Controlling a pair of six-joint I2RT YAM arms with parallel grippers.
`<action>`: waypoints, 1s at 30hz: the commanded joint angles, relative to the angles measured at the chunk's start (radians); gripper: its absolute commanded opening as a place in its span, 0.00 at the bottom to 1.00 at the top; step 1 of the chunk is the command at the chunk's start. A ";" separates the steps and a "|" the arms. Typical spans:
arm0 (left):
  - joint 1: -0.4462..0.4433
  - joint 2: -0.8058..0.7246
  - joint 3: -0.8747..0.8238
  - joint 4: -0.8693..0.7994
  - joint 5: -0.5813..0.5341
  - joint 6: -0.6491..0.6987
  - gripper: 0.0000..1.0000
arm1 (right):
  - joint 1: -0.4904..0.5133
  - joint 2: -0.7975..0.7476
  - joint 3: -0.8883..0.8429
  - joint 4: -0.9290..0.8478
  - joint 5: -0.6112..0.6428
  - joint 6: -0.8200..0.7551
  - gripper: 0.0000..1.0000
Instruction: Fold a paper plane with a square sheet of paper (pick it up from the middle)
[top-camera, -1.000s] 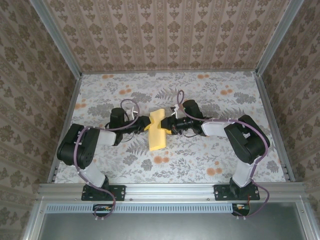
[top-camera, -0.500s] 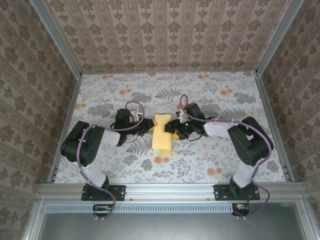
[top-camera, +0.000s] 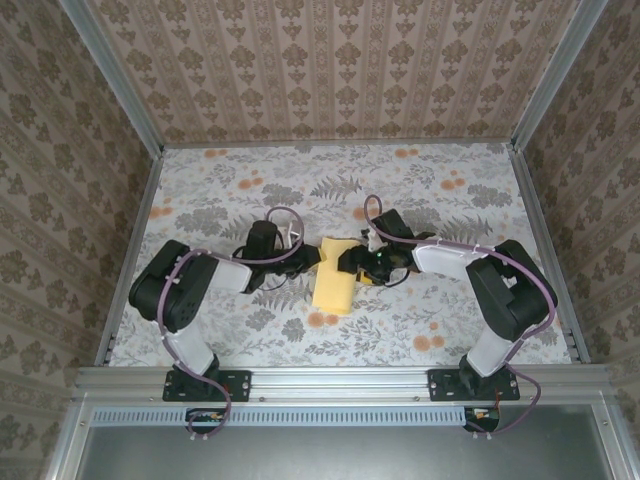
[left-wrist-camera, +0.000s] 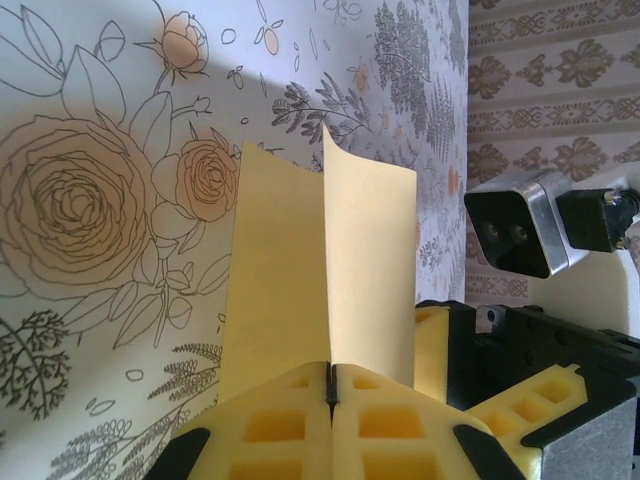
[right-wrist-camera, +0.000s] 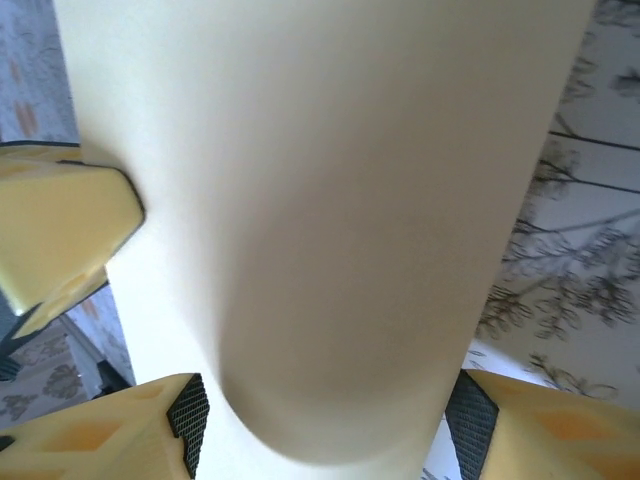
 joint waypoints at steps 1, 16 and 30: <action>-0.015 0.025 0.028 0.004 -0.019 0.022 0.00 | -0.008 -0.025 -0.002 -0.083 0.068 -0.008 0.68; -0.060 0.091 0.084 0.007 -0.021 0.010 0.00 | -0.006 -0.038 -0.057 -0.057 0.112 0.067 0.62; -0.061 -0.063 0.093 -0.199 -0.163 0.048 0.40 | -0.006 0.049 -0.021 -0.213 0.235 0.025 0.47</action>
